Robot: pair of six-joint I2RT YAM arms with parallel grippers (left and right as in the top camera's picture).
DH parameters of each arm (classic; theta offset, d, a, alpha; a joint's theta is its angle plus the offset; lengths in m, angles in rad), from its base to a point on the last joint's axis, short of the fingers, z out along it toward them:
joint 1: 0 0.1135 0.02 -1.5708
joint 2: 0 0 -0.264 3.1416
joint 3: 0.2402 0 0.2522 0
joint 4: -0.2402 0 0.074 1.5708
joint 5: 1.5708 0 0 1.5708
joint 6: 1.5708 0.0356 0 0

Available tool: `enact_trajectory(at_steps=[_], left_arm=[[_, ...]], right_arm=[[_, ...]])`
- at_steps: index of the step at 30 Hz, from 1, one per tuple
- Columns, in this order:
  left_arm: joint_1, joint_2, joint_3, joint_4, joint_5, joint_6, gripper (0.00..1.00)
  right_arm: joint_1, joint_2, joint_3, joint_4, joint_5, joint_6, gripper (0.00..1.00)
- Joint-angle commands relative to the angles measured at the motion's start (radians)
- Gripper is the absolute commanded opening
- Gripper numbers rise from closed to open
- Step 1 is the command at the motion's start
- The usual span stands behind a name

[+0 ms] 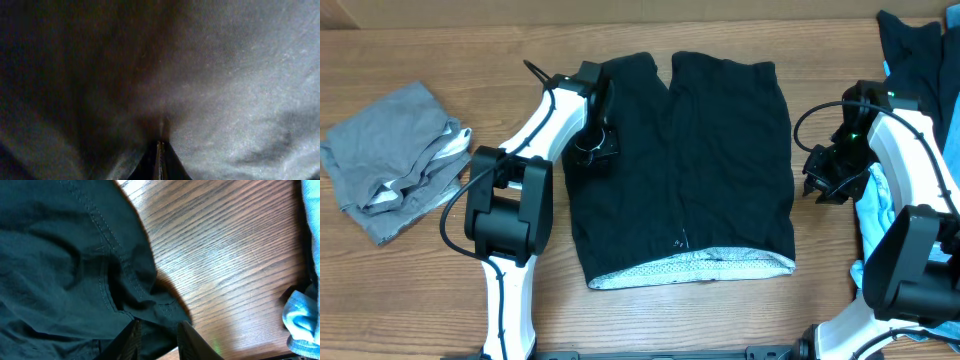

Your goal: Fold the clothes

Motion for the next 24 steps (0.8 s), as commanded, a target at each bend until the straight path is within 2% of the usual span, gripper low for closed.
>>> enact_trajectory(at_steps=[1,3,5,8,11,12,13,14,15,17,19,20,22,24], left_arm=[[0.061,0.058,-0.003,0.13,-0.216,0.065,0.04],[0.106,0.058,0.003,0.22,-0.214,0.073,0.04],[0.165,0.058,0.048,0.315,-0.129,0.074,0.04],[0.198,0.058,0.168,0.317,-0.013,0.075,0.04],[0.19,0.057,0.381,0.125,0.018,0.145,0.04],[0.184,0.057,0.437,0.047,0.019,0.145,0.1],[0.18,0.057,0.478,-0.023,0.019,0.145,0.14],[0.174,0.057,0.533,-0.128,0.019,0.145,0.14],[0.172,0.057,0.57,-0.214,0.026,0.143,0.11],[0.165,0.057,0.598,-0.357,0.117,0.146,0.04],[0.141,0.057,0.597,-0.416,0.209,0.206,0.04],[0.106,0.057,0.598,-0.421,0.193,0.253,0.04],[0.052,0.057,0.598,-0.422,0.121,0.257,0.04],[0.013,0.057,0.598,-0.423,0.111,0.257,0.05]], right_arm=[[0.001,-0.017,0.026,-0.012,0.01,-0.007,0.28],[0.001,-0.017,0.026,-0.014,0.009,-0.007,0.28],[0.003,-0.017,0.026,-0.016,0.004,-0.007,0.28],[0.014,-0.017,0.026,0.003,-0.002,-0.008,0.28],[0.016,-0.017,0.026,0.069,-0.002,-0.008,0.29],[0.016,-0.017,0.026,0.105,-0.003,-0.016,0.31],[0.016,-0.017,0.026,0.142,-0.021,-0.047,0.39],[0.016,-0.016,0.026,0.206,-0.064,-0.089,0.49],[0.016,-0.016,0.026,0.265,-0.098,-0.114,0.53],[0.016,-0.015,0.026,0.407,-0.158,-0.146,0.53],[0.016,-0.009,0.026,0.499,-0.162,-0.147,0.53],[0.016,-0.007,0.026,0.554,-0.201,-0.166,0.54],[0.016,-0.007,0.026,0.571,-0.204,-0.166,0.59],[0.016,-0.006,0.026,0.547,-0.201,-0.166,0.65]])
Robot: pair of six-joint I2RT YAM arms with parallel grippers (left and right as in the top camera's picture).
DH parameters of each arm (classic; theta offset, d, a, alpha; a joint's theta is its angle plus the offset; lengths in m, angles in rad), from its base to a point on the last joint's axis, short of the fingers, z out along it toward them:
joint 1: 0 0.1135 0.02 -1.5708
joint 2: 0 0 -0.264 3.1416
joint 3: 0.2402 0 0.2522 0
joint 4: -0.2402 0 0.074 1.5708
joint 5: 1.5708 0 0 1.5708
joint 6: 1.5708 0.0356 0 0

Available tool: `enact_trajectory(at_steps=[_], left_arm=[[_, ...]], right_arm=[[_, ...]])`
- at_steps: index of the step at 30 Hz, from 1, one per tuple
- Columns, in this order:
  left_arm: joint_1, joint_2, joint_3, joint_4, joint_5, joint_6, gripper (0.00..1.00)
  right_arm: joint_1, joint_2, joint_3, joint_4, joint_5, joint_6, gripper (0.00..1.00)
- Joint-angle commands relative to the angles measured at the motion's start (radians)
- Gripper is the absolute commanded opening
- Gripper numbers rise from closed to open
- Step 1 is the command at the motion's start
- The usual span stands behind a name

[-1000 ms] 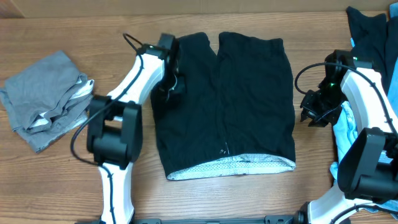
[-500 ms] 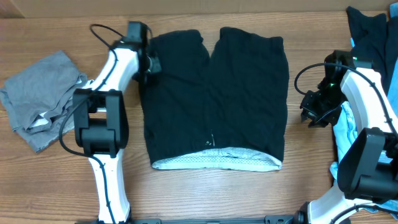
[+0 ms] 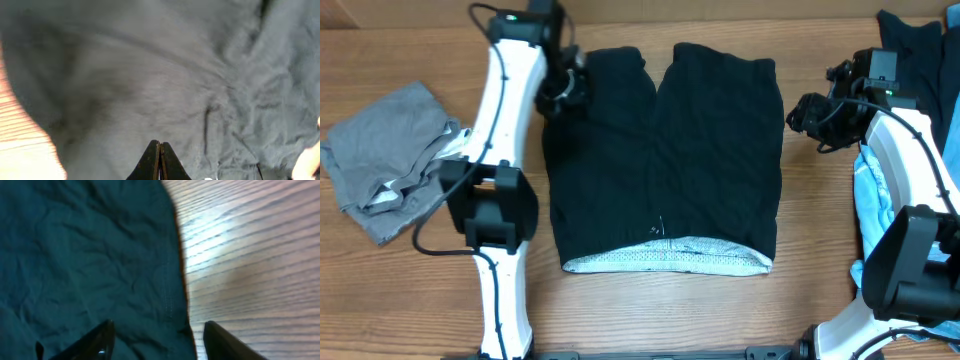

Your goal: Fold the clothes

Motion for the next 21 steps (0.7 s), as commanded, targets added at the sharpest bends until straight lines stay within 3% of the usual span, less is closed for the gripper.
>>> enact_trajectory(at_steps=[1,8,15,21], left_arm=[[-0.094,-0.004,0.024,-0.009,-0.01,0.049,0.05],[-0.398,-0.013,0.023,-0.047,-0.127,0.112,0.05],[-0.635,0.002,-0.015,0.111,-0.125,0.119,0.05],[-0.761,0.002,-0.214,0.234,-0.093,0.089,0.08]], right_arm=[[0.004,-0.005,0.018,-0.031,-0.023,-0.026,0.66],[-0.109,-0.007,0.09,-0.192,0.018,0.027,0.74],[-0.2,-0.007,0.122,-0.331,0.018,0.026,0.73],[-0.2,-0.006,0.122,-0.373,0.018,0.026,0.73]])
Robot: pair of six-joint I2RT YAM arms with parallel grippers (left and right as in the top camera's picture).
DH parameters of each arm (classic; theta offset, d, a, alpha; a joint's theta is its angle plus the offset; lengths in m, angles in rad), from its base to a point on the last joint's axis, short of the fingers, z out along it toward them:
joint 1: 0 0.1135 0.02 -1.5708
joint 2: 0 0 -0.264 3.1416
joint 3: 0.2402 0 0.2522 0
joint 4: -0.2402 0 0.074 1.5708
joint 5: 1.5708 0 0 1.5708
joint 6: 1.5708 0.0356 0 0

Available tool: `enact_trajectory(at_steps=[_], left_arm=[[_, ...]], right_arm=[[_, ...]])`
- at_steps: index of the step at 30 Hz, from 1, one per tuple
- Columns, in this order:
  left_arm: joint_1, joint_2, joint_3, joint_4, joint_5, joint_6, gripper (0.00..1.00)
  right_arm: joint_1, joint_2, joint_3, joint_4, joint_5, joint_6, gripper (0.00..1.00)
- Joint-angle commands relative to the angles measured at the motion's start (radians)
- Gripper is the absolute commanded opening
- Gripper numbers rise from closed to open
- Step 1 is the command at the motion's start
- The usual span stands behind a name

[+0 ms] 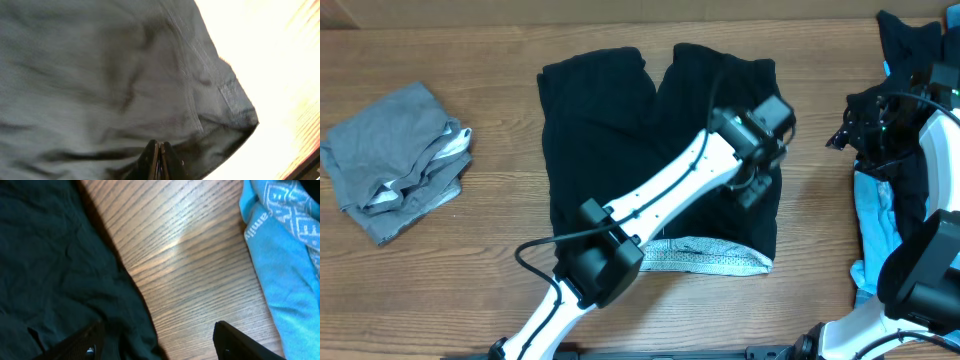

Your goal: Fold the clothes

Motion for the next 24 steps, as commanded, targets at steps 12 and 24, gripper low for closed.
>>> enact_trajectory(at_steps=[12,24], left_arm=[[-0.063,0.001,-0.346,-0.021,0.202,-0.103,0.33],[0.045,-0.189,-0.346,-0.08,0.061,-0.275,0.04]], right_arm=[[0.003,-0.007,0.023,-0.036,0.002,0.003,0.73],[0.003,-0.008,0.023,-0.035,0.003,-0.008,0.74]])
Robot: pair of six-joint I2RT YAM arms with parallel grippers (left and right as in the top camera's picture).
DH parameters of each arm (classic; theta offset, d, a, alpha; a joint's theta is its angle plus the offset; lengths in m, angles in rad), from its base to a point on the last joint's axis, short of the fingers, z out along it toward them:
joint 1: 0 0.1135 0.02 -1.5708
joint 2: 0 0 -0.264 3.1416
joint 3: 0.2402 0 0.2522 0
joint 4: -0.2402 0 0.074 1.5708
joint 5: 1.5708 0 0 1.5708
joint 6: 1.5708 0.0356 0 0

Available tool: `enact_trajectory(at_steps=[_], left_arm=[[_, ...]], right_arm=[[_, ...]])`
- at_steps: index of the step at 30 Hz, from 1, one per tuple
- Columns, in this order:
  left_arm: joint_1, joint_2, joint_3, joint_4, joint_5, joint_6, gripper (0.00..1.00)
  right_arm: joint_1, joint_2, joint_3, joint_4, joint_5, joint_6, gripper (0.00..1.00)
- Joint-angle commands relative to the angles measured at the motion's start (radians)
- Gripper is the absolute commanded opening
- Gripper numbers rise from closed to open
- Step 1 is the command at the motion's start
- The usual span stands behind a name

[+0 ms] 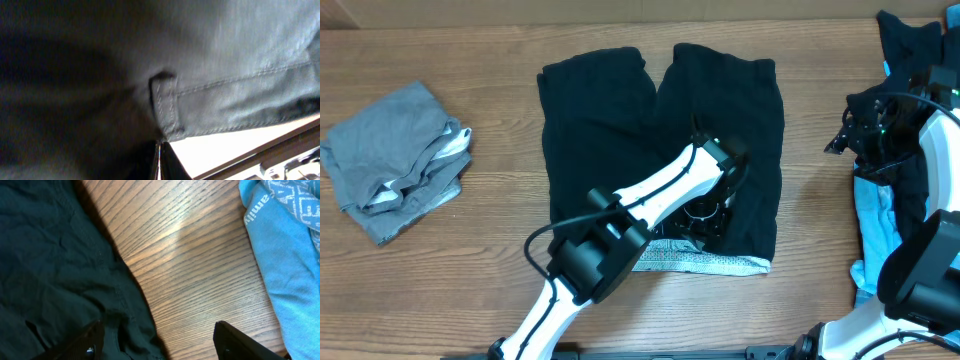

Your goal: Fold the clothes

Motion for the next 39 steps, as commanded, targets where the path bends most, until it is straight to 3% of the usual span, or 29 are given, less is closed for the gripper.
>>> enact_trajectory(at_steps=[1,3,8,10,12,15,22,27,28,29,30,31,32,35,39], left_arm=[[0.004,-0.2,0.003,-0.014,-0.177,-0.117,0.04],[0.054,-0.312,0.003,-0.068,-0.325,-0.258,0.11],[0.105,-0.5,-0.071,-0.171,-0.467,-0.341,0.37],[0.123,-0.605,-0.222,-0.136,-0.491,-0.375,0.41],[0.163,-0.708,-0.381,-0.064,-0.488,-0.397,0.57],[0.299,-0.855,-0.666,0.103,-0.37,-0.396,0.69],[0.613,-0.864,-0.989,0.362,-0.191,-0.325,0.75],[0.654,-0.86,-1.107,0.456,-0.161,-0.317,0.78],[0.654,-0.859,-1.118,0.476,-0.143,-0.307,0.77],[0.654,-0.859,-1.123,0.48,-0.137,-0.307,0.69],[0.654,-0.859,-1.123,0.479,-0.136,-0.306,0.49],[0.654,-0.859,-1.123,0.48,-0.139,-0.299,0.2],[0.656,-0.859,-1.122,0.481,-0.163,-0.298,0.07],[0.748,-0.859,-1.082,0.485,-0.371,-0.29,0.04],[1.016,-0.859,-0.863,0.629,-0.412,-0.145,0.04]], right_arm=[[0.003,-0.007,0.023,0.005,0.003,-0.008,0.74],[0.003,-0.007,0.023,0.005,0.014,-0.008,0.75],[0.003,-0.007,0.023,0.005,0.014,-0.008,0.75],[0.003,-0.007,0.023,0.005,0.014,-0.008,0.75],[0.003,-0.007,0.023,0.005,0.014,-0.008,0.75],[0.003,-0.007,0.023,0.004,0.014,-0.008,0.75],[0.003,-0.007,0.023,-0.003,0.014,-0.008,0.76],[0.003,-0.007,0.023,-0.003,0.014,-0.008,0.75],[0.003,-0.007,0.023,-0.004,0.014,-0.008,0.75],[0.003,-0.007,0.023,-0.005,0.014,-0.008,0.75],[0.003,-0.007,0.023,-0.006,0.014,-0.008,0.75],[0.003,-0.007,0.023,-0.007,0.014,-0.008,0.75],[0.003,-0.007,0.023,-0.007,0.014,-0.008,0.76],[0.003,-0.007,0.023,-0.012,0.013,-0.007,0.75],[0.005,-0.007,0.023,-0.015,-0.006,-0.008,0.75]])
